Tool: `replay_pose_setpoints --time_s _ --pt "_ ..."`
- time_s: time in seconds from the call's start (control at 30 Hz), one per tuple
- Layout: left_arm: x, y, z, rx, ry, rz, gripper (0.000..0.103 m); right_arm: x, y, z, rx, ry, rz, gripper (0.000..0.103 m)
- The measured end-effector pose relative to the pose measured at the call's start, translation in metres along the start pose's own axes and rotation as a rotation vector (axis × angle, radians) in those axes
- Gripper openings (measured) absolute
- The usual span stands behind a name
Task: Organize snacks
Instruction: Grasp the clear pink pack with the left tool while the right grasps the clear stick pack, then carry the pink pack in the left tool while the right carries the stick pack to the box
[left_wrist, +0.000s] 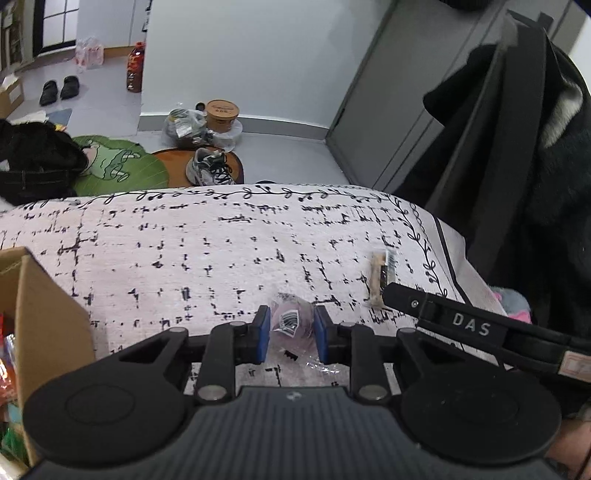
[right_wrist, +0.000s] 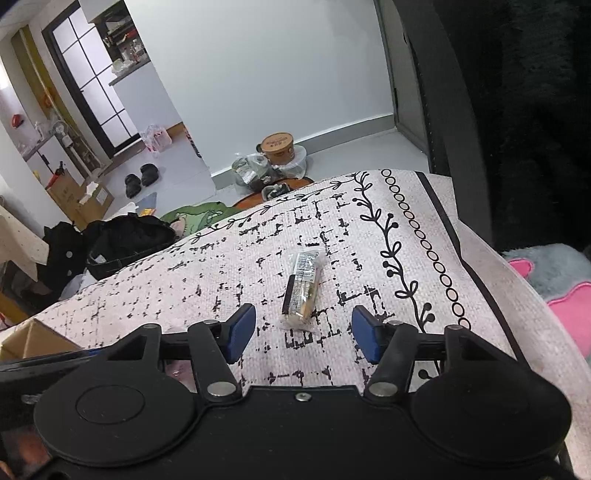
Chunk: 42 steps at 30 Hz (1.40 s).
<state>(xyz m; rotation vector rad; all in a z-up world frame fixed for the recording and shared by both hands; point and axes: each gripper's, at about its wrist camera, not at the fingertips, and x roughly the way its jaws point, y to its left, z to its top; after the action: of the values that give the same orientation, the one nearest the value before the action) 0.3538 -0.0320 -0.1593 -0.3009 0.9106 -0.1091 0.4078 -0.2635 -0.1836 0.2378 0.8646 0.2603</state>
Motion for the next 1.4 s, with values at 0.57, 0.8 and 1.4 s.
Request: replay_pose_setpoints --time_s 0.57,0.8,1.4 --pt "0.007 0.017 -0.002 -0.103 0.095 0.026 0.026 0.022 0.013 -0.002 -0.05 0.037 -0.04 0.018" --pt "0.015 -0.004 -0.01 -0.022 0.068 0.082 0.06 0.007 -0.006 -0.011 -0.001 0.034 -0.007 0.018" --pt "-0.007 -0.033 -0.023 -0.005 0.023 0.193 0.031 -0.039 -0.032 -0.023 0.103 -0.05 0.107 0.018"
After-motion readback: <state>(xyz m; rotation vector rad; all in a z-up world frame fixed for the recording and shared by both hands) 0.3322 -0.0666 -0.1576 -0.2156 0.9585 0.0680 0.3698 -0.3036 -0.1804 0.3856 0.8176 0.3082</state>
